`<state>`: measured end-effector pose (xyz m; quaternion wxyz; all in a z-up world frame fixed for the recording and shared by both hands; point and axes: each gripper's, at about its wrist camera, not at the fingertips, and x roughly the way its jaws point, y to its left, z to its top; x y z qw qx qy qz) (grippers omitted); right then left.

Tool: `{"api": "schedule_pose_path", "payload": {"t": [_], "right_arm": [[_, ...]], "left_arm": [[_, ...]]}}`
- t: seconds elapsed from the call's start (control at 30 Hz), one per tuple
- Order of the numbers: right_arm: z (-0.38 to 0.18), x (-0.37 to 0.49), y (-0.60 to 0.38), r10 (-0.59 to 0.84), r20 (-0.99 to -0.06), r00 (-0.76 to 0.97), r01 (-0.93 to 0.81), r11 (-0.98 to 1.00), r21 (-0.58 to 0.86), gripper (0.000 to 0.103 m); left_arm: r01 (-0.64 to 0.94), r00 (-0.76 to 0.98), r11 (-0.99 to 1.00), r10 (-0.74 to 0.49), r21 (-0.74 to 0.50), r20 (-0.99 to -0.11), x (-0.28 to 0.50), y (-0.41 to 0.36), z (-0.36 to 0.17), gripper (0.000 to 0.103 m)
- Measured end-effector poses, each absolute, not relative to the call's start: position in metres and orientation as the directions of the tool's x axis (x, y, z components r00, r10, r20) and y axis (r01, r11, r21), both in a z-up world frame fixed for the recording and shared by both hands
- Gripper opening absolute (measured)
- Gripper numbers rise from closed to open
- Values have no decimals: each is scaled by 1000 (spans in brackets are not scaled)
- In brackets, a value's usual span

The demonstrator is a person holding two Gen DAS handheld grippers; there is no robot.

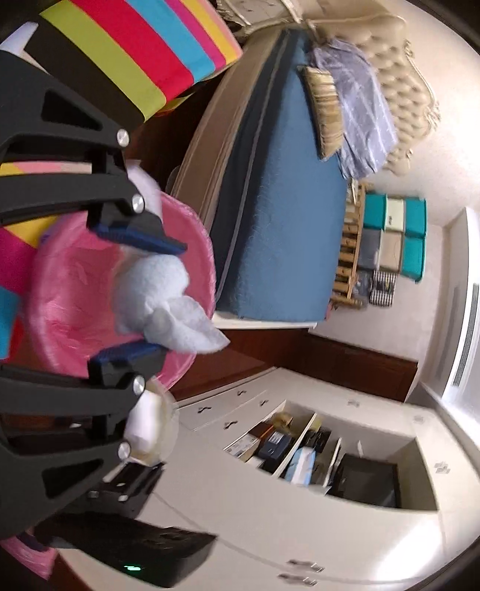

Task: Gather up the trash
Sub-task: 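Open both grippers over the pink wastebasket, dropping tissue and cup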

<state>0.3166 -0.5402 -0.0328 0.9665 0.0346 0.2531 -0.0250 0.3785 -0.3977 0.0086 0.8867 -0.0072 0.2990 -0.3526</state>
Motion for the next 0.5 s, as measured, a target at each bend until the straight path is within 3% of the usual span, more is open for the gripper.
{"api": "schedule_pose_path", "payload": {"t": [0.03,0.07,0.1,0.5], "right_arm": [[-34,317,-542,-42,-485,874,76,996,52,81],[-35,316,-545,-53,-473,879,89,995,54,88],[-36,314,-547,-53,-464,884,92,994,61,91],[-51,266,-586,-131,-457,880,210,970,126,91]], "left_arm": [[609,576,756,-629,-239,-522,383,-397,8,63],[598,580,760,-630,-256,-517,387,-394,7,71],[586,584,765,-628,-268,-515,392,-393,7,72],[522,689,826,-554,-210,-467,346,-338,12,88]]}}
